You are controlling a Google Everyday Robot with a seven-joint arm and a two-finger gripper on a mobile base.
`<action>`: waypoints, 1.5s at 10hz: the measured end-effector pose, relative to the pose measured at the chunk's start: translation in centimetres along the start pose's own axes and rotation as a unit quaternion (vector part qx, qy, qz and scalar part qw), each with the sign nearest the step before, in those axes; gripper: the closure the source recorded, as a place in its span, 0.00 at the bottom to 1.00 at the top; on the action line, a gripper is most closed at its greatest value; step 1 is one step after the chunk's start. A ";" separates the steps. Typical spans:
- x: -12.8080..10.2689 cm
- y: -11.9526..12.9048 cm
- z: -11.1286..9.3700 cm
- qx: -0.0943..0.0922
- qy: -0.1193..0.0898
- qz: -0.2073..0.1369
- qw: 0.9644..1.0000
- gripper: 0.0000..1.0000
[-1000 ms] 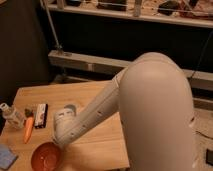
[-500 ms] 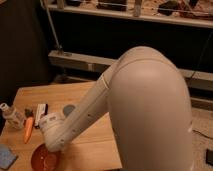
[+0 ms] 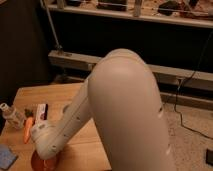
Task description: Push the ceramic bowl across the table
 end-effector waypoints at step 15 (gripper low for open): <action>0.4 17.2 -11.6 -0.184 -0.131 -0.173 0.959 1.00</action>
